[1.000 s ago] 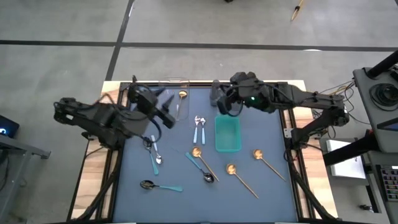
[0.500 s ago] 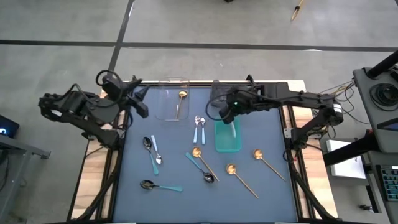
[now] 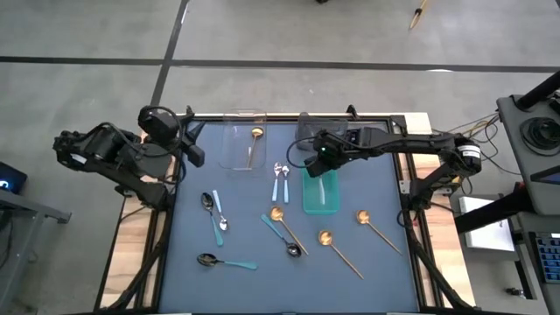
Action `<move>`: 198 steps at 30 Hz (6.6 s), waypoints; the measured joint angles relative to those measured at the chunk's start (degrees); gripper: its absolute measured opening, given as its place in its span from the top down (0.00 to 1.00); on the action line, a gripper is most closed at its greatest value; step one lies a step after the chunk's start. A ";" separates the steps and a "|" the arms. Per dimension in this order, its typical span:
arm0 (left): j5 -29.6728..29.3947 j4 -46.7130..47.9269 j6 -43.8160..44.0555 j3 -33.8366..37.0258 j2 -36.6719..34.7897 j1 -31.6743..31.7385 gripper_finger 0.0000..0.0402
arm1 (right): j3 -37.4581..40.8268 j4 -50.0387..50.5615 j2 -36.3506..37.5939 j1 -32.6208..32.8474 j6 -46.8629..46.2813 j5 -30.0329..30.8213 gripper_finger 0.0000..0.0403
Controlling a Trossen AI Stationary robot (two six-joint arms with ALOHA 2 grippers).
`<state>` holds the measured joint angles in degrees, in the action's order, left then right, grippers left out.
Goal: Sort silverware by color (type)
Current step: Put the light blue spoon into the green bin, then put the blue spoon into the black bin
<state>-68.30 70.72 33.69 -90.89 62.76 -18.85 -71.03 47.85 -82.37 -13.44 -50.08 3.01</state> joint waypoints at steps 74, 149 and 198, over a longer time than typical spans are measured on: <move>-0.19 -5.10 1.38 15.69 -6.01 0.00 0.65 | 13.64 -17.31 -0.26 -1.54 -6.93 0.08 0.98; 30.77 -5.12 28.11 15.72 5.24 1.33 0.65 | -13.44 -0.46 0.26 -1.22 21.06 1.61 0.75; 69.84 -6.52 58.47 41.31 4.41 1.42 0.76 | -13.32 -1.51 2.36 -1.22 33.57 4.74 0.75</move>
<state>1.54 64.20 92.16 -49.58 67.18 -17.43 -84.35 46.35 -80.01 -14.66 -16.51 7.75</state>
